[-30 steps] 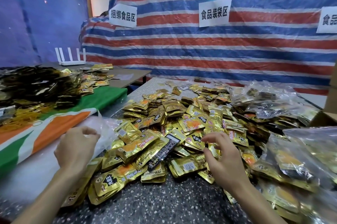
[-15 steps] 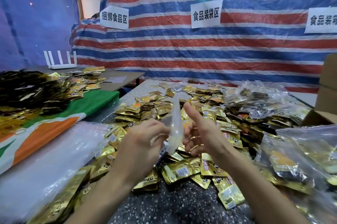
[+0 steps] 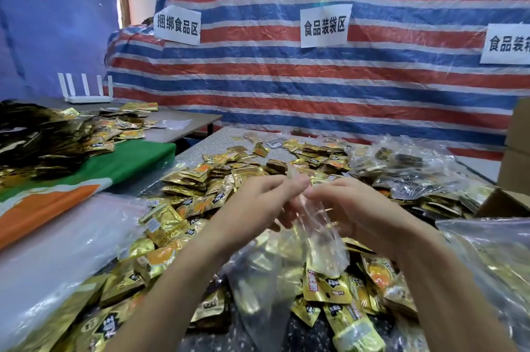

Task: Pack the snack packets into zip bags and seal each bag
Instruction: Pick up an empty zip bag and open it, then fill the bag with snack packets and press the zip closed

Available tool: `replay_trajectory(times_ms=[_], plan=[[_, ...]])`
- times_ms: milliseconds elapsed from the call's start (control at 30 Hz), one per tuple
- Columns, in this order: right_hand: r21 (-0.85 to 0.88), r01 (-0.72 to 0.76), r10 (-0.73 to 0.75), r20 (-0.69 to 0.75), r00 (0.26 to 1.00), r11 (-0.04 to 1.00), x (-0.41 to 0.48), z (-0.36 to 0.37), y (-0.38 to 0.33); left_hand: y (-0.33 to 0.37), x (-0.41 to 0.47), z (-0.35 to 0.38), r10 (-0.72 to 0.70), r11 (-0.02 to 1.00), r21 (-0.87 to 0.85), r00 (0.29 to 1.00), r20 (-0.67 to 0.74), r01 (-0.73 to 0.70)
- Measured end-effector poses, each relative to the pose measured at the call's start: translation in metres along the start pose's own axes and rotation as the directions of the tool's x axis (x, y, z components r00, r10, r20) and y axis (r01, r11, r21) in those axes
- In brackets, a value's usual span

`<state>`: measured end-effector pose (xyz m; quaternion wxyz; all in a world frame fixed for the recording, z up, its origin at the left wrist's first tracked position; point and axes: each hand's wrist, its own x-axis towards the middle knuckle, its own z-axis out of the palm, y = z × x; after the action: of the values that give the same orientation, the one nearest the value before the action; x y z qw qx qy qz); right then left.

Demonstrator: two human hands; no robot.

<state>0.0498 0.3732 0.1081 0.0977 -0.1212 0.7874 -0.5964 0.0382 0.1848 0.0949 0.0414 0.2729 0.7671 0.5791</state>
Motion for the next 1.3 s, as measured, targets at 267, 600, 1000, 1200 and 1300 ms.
replay_trajectory(times_ms=[267, 600, 1000, 1200, 1300], plan=[[-0.129, 0.004, 0.0, 0.033, 0.999, 0.992, -0.012, -0.009, 0.002, -0.007, 0.031, 0.018, -0.164, 0.986, 0.019, 0.984, 0.062, 0.163], [0.021, 0.022, -0.018, -0.175, 0.984, 1.0, -0.034, 0.018, 0.054, -0.059, -0.017, 0.045, -0.047, 0.884, -0.461, 0.996, 0.079, 0.078], [-0.133, 0.363, -0.386, -0.267, 0.883, 0.922, -0.052, 0.039, 0.091, -0.08, -0.031, 0.064, 0.223, 0.934, -0.276, 0.974, -0.038, -0.225], [0.09, 0.376, -0.281, -0.511, 0.812, 0.922, -0.058, 0.032, 0.087, -0.08, -0.029, 0.054, 0.204, 0.863, -0.398, 0.934, -0.292, -0.312], [0.067, 0.425, -0.294, -0.625, 0.723, 0.903, -0.062, 0.024, 0.086, -0.079, -0.03, 0.043, 0.219, 0.851, -0.354, 0.875, -0.432, -0.387]])
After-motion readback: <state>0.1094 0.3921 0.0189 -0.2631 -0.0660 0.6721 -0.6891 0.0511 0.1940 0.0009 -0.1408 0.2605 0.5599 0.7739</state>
